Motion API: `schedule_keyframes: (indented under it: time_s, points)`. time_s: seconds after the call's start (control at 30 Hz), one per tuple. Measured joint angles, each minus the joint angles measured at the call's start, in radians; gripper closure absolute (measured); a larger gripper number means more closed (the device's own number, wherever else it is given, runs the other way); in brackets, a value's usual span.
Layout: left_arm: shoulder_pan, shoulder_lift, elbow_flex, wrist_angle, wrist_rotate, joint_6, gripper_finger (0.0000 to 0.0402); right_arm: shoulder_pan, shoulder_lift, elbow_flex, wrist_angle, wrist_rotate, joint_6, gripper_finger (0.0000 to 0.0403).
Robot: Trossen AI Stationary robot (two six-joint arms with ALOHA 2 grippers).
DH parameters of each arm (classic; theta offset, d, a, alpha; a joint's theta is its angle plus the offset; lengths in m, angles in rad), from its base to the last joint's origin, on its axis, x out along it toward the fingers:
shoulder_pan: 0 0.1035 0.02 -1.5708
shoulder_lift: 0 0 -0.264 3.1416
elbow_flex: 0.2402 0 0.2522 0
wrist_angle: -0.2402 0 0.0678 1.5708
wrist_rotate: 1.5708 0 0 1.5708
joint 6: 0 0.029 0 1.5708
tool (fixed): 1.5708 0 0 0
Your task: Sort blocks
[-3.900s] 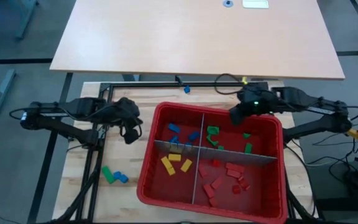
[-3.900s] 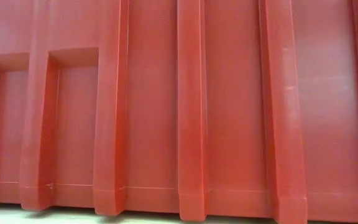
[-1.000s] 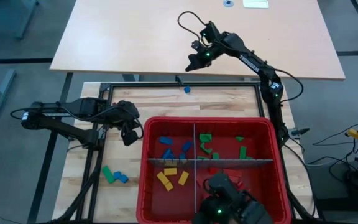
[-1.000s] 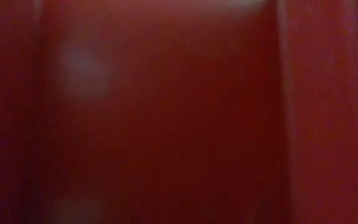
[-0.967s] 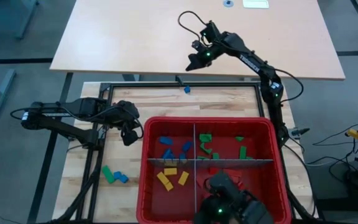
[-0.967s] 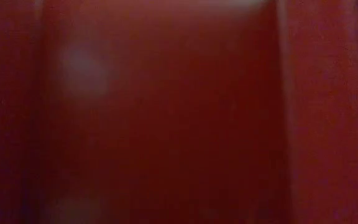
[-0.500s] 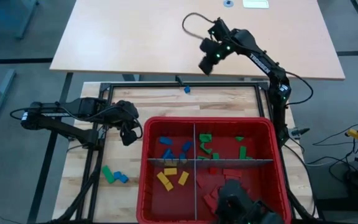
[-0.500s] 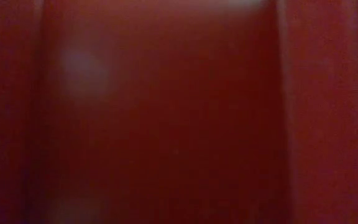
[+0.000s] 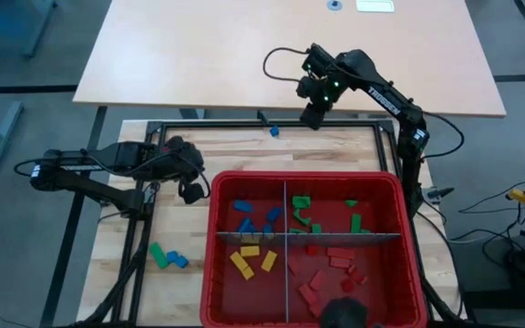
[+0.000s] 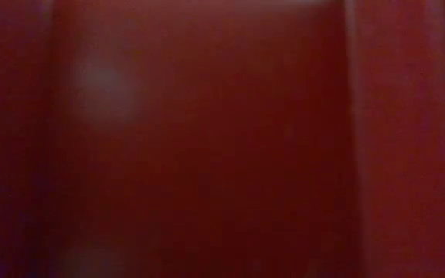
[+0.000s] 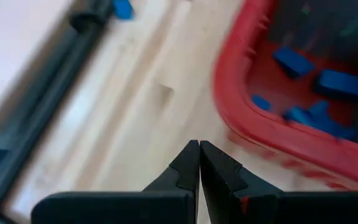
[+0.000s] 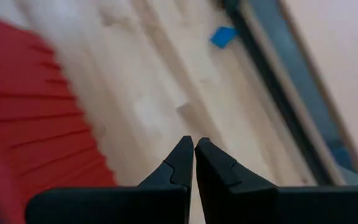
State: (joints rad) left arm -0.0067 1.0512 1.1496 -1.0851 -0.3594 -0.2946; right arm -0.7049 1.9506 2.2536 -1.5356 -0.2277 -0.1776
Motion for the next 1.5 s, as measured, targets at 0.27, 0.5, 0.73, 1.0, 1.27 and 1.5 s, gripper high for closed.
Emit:
schedule_keyframes:
  time_s: [0.27,0.5,0.73,1.0,1.27,1.5]
  points:
    - [0.177,-0.002,0.0,0.199,0.055,0.181,0.0402,0.166,-0.099,0.0,-0.009,-0.027,0.103,0.0403]
    - [0.479,0.028,0.0,0.421,0.401,0.355,0.0402,0.276,-0.177,0.0,-0.012,0.001,0.225,0.0403]
    - [0.745,0.16,0.0,0.574,0.837,0.356,0.0402,0.351,-0.204,-0.007,-0.032,0.034,0.318,0.0403]
    - [0.78,0.38,0.045,0.588,1.058,0.337,0.0402,0.414,-0.204,-0.047,-0.037,0.072,0.379,0.0403]
    - [0.78,0.579,0.352,0.59,1.166,0.137,0.0402,0.459,-0.203,-0.076,-0.035,0.073,0.42,0.0403]
    - [0.779,0.776,0.735,0.524,1.165,0.045,0.0402,0.489,-0.203,-0.09,-0.035,0.075,0.455,0.0403]
